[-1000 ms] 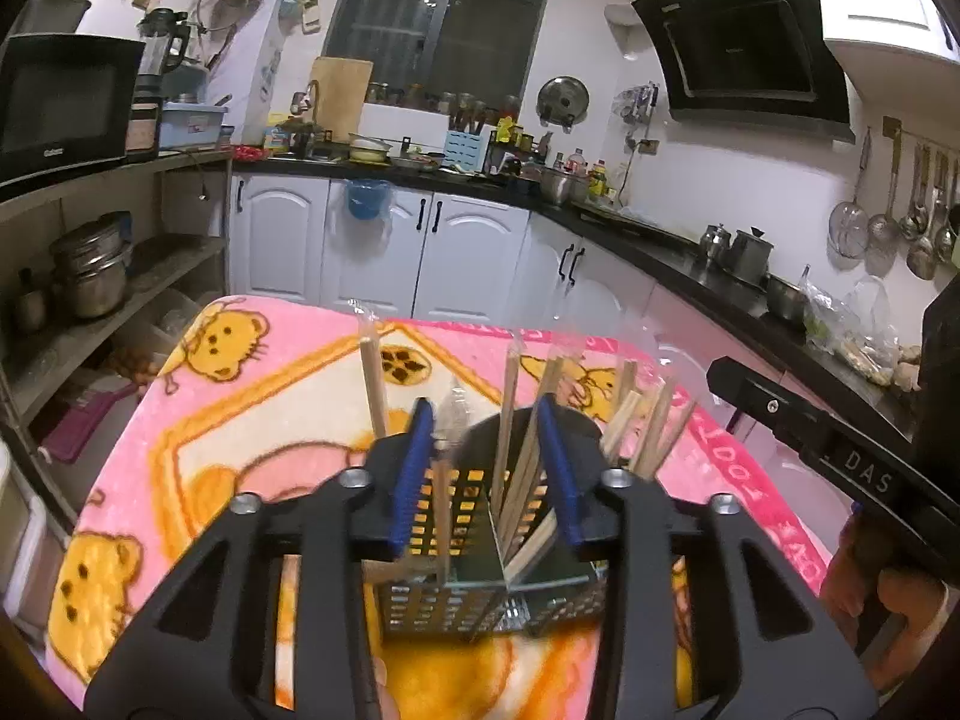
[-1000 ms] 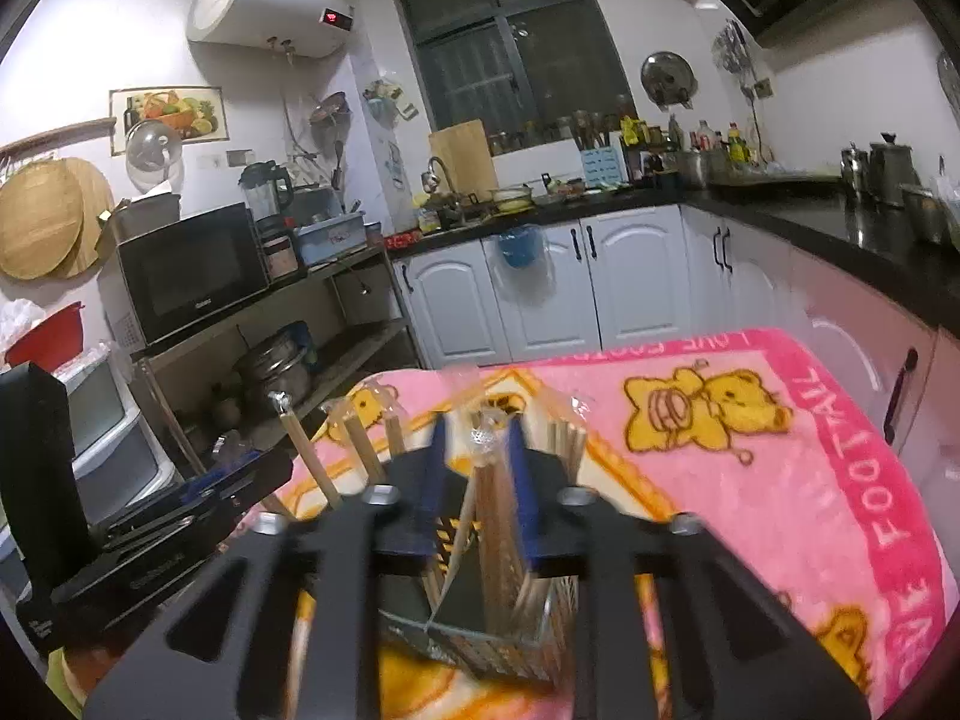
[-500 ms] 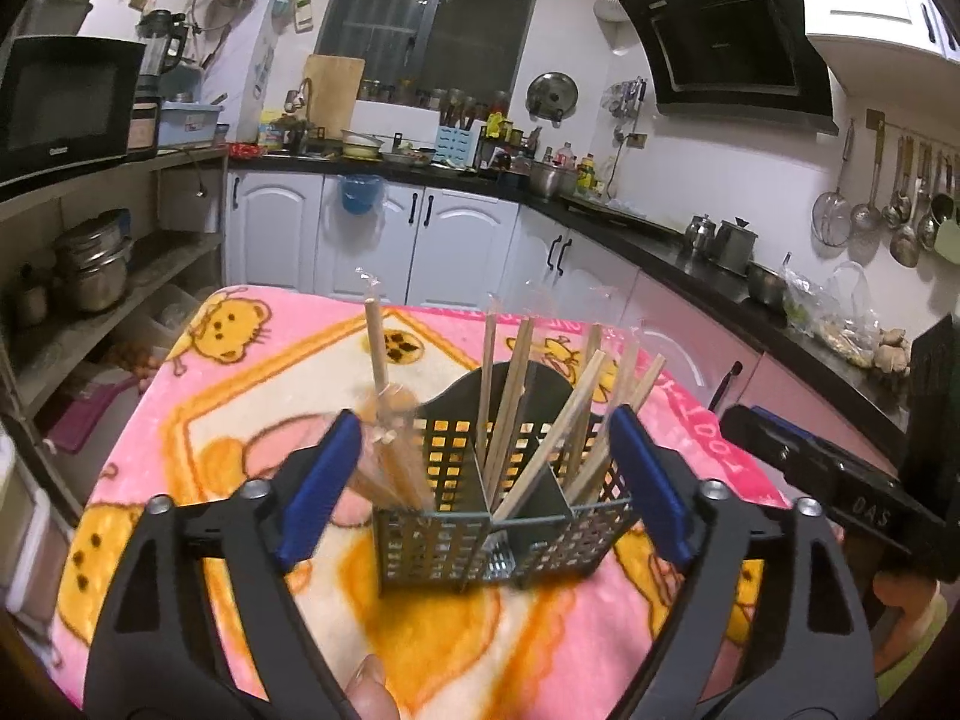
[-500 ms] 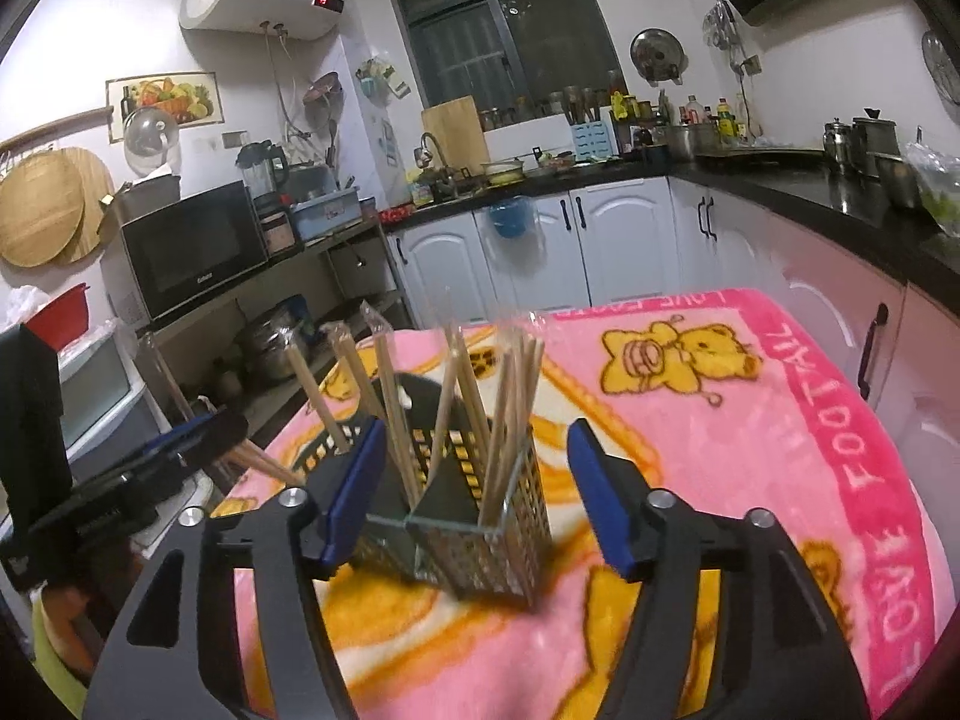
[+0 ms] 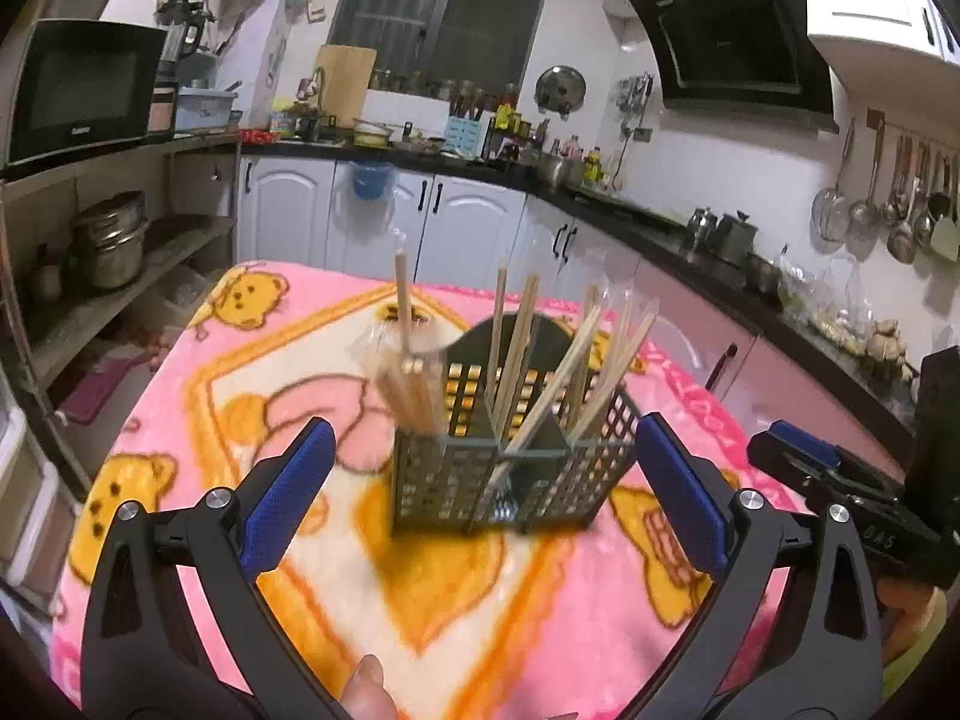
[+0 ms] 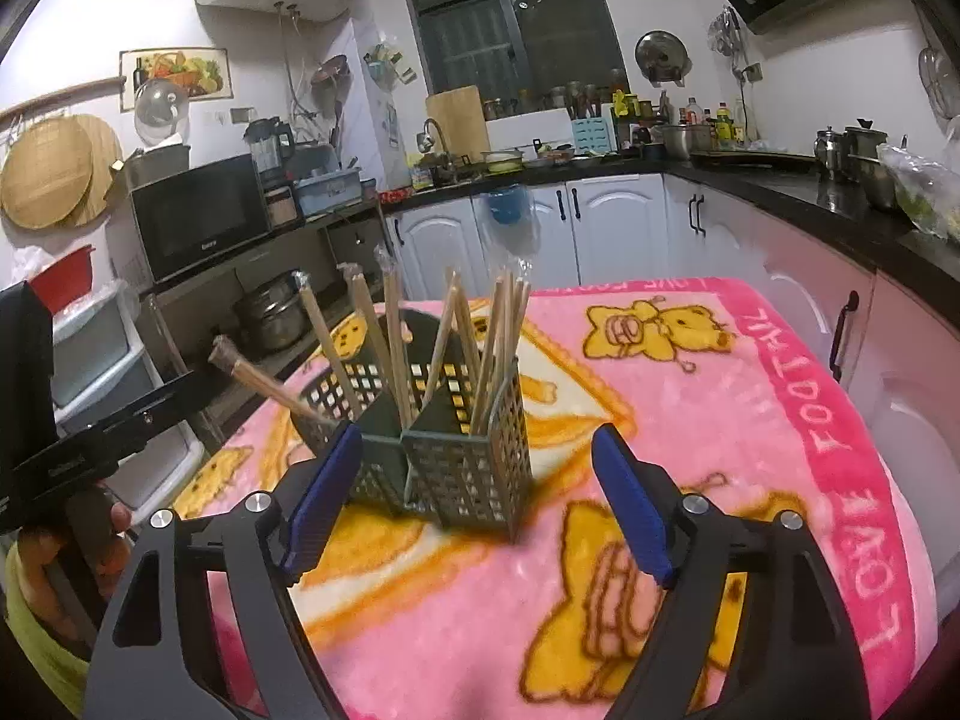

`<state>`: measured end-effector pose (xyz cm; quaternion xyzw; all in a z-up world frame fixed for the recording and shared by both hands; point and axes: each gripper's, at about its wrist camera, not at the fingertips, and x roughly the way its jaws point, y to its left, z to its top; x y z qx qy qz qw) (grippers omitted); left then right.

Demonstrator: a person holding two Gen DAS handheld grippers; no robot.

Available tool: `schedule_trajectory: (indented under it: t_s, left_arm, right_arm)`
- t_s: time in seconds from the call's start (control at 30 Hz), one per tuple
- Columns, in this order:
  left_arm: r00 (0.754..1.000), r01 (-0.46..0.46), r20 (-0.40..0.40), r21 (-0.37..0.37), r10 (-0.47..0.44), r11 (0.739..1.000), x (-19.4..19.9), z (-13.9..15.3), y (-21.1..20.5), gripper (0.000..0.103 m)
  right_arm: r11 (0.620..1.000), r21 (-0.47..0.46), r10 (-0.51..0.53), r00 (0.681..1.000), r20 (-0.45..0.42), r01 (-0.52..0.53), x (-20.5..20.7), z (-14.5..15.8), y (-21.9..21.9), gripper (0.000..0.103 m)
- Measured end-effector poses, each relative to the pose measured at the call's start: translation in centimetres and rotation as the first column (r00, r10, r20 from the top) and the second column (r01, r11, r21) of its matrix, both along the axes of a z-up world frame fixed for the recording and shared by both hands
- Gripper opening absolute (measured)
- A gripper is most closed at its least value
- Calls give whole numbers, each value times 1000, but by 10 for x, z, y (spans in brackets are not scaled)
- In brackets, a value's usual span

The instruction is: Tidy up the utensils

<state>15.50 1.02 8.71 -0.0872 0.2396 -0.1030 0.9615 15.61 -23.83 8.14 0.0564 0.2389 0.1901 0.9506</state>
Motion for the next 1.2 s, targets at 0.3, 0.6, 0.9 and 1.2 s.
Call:
schedule_trajectory:
  t_s: [0.3, 0.6, 0.9, 1.2]
  left_arm:
    - [998, -23, -50, 11, 24, 1000, -13, -21, 5, 92]
    - [998, -45, -45, 24, 46, 999, -30, -42, 3, 92]
    - [999, -45, 11, 63, 45, 997, -51, -64, -14, 92]
    - [994, -76, 79, 59, 71, 995, -65, -75, -19, 92]
  right_arm:
    - [998, -54, -16, 1000, -16, 15, -21, -19, 4, 93]
    - [997, -74, -13, 999, 32, 16, -41, -39, 8, 96]
    - [994, -72, -74, 992, 105, 82, -62, -56, 1, 96]
    - [992, -51, -110, 986, 129, 118, -78, -71, 1, 96]
